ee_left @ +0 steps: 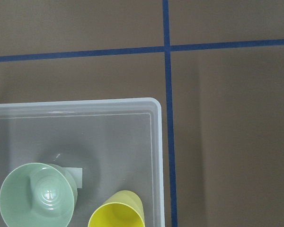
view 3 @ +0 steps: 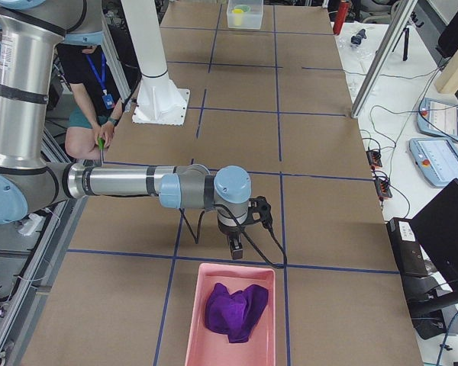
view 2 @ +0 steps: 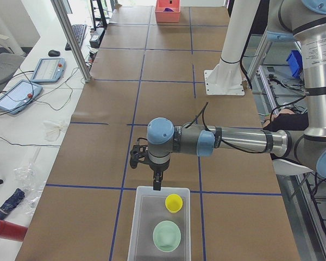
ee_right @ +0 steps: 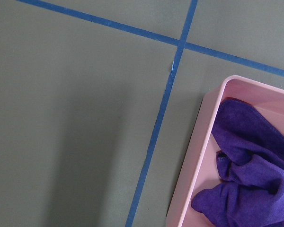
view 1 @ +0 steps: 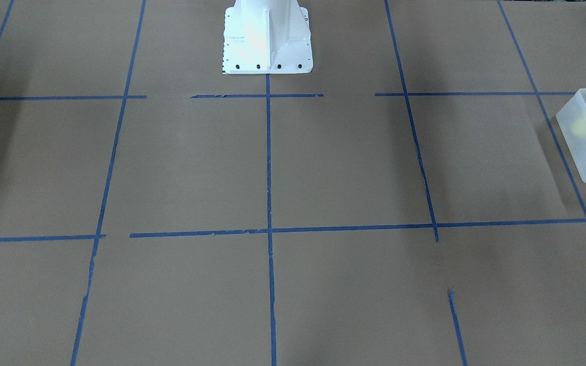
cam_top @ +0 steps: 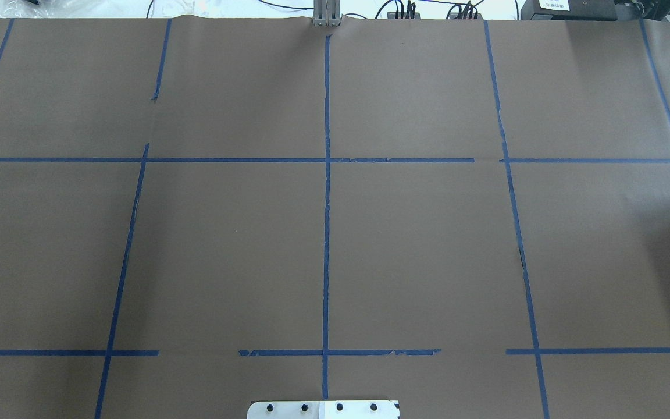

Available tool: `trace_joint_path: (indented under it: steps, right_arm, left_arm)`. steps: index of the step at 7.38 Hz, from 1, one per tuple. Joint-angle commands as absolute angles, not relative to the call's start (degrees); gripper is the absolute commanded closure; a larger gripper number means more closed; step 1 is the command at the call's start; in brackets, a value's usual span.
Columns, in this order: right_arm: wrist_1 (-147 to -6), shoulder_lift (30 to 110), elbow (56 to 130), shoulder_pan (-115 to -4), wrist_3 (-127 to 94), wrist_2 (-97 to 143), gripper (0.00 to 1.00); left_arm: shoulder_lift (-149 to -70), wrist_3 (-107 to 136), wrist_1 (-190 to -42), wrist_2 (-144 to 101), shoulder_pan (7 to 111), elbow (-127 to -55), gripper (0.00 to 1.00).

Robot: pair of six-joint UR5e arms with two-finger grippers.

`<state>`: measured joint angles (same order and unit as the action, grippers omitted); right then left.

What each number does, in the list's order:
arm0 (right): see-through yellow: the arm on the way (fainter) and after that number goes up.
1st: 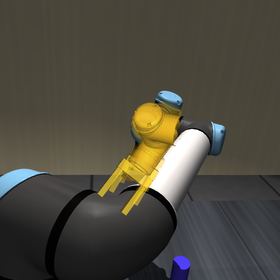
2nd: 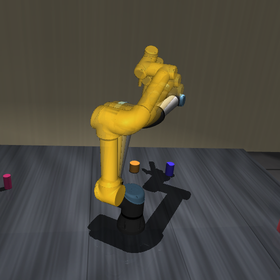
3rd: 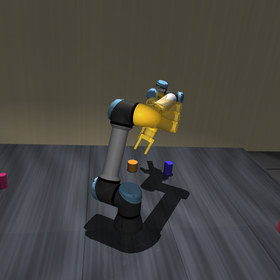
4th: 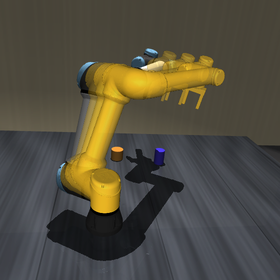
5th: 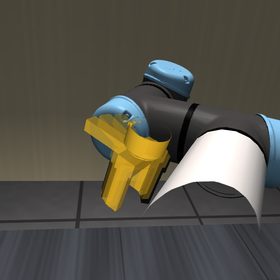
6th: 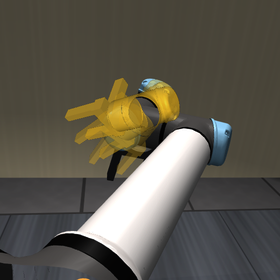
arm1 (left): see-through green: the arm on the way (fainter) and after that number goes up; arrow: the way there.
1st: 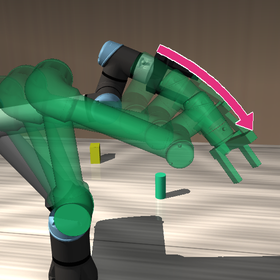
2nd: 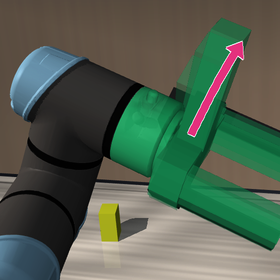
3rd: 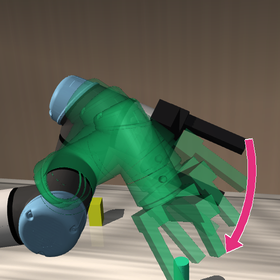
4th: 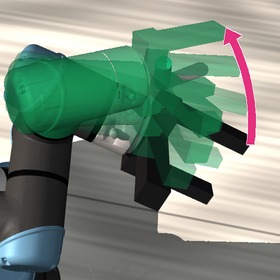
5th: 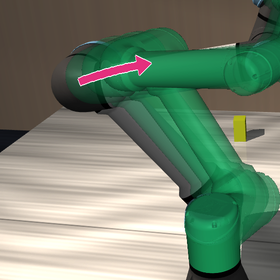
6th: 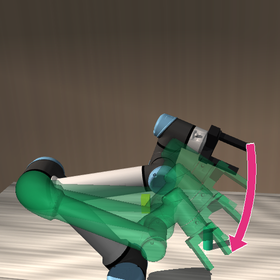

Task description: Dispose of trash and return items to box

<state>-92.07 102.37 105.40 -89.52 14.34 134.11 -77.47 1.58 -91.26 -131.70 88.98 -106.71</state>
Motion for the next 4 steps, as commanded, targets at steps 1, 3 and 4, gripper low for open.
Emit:
trace_joint_path:
  steps: [1, 3, 4]
  right_arm:
    - [-92.2, 102.4, 105.4, -89.5, 14.3, 134.4, 0.0]
    - [-92.2, 102.3, 105.2, -89.4, 14.3, 134.4, 0.0]
    - [-92.2, 102.2, 105.2, -89.3, 14.3, 134.4, 0.0]
  left_arm:
    - [-77.5, 1.6, -91.3, -131.7, 89.0, -106.7, 0.0]
    - [-77.4, 1.6, -91.3, -131.7, 89.1, -107.0, 0.0]
    - [-77.4, 1.6, -91.3, -131.7, 89.0, -107.0, 0.0]
